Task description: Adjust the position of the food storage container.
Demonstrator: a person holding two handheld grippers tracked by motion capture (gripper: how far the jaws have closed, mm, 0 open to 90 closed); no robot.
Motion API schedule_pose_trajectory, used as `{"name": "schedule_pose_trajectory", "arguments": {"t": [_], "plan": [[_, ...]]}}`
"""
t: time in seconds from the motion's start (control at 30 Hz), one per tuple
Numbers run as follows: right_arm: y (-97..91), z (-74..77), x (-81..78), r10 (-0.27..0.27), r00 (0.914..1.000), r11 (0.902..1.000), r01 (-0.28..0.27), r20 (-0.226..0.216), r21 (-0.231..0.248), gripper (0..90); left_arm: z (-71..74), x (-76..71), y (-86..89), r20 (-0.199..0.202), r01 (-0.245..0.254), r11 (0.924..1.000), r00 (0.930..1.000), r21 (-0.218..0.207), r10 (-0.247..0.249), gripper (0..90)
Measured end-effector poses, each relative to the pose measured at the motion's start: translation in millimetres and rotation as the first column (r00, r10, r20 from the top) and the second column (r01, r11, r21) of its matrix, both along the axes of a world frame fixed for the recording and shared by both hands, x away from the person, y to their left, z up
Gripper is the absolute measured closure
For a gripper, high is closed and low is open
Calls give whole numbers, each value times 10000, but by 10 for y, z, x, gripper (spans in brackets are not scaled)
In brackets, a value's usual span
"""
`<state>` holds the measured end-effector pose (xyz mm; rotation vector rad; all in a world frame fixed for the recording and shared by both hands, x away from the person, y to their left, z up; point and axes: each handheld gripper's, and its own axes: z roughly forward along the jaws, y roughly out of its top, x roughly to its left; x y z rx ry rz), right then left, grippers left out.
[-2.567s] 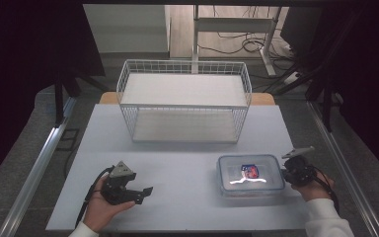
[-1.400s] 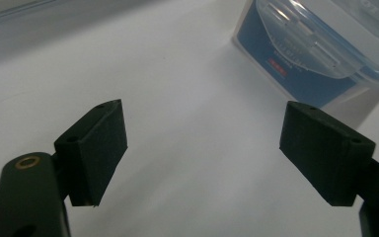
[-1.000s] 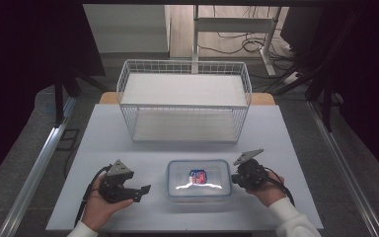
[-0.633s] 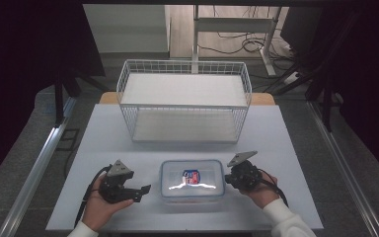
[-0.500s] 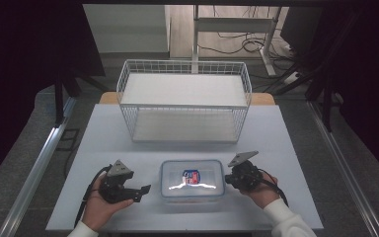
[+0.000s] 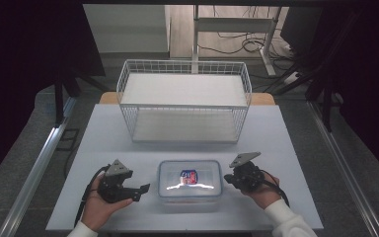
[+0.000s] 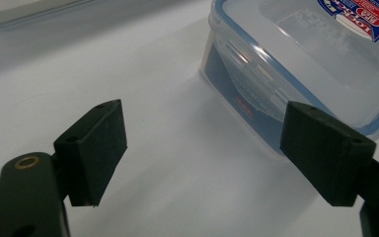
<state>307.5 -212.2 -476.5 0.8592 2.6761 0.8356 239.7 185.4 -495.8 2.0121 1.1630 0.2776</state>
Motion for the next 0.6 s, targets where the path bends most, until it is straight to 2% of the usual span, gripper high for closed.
{"name": "schedule_pose_trajectory", "arguments": {"t": [0.07,0.1,0.13,0.17,0.2,0.23,0.27,0.3,0.33,0.37,0.4,0.47,0.5,0.57,0.6], "plan": [[-96,39,-11,-362,9991,9991,357,202,246,887,1,0,2,8,-19,10000,10000,-11,19,177],[-96,39,-11,-362,9991,9991,357,202,246,887,1,0,2,8,-19,10000,10000,-11,19,177],[-173,72,-41,-704,9971,9959,685,295,596,878,2,-1,2,10,-7,10000,10000,0,7,177],[-173,72,-41,-704,9971,9959,685,295,596,878,2,-1,2,10,-7,10000,10000,0,7,177],[-265,109,-82,-1059,9940,9854,1013,262,1368,836,4,-2,3,26,-18,10000,10000,32,18,177],[-265,109,-82,-1059,9940,9854,1013,262,1368,836,4,-2,3,26,-18,10000,10000,32,18,177],[-343,130,-152,-1281,9915,9705,1208,218,2088,767,8,-1,7,42,-28,10000,10000,18,28,177],[-366,131,-177,-1376,9901,9662,1282,270,2238,695,8,-1,7,42,-28,10000,10000,18,28,177],[-394,122,-207,-1650,9853,9565,1488,449,2509,569,8,1,8,42,-37,10000,10000,4,37,177],[-394,122,-207,-1650,9853,9565,1488,449,2509,569,6,4,7,37,-35,10000,10000,17,35,177],[-430,114,-216,-2077,9771,9396,1862,462,2874,407,3,4,2,17,-26,10000,10000,29,26,177],[-452,110,-189,-2119,9771,9247,1941,193,3275,322,8,1,5,33,-27,10000,10000,12,27,177],[-452,110,-189,-2119,9771,9247,1941,193,3275,322,8,1,5,33,-27,10000,10000,12,27,177],[-451,106,-178,-2137,9769,9117,1993,5,3594,257,14,-3,10,54,-56,10000,10000,-15,56,177],[-427,93,-180,-2041,9788,9097,1957,-161,3662,227,14,-2,18,38,-75,10000,10000,-35,75,176]]}}
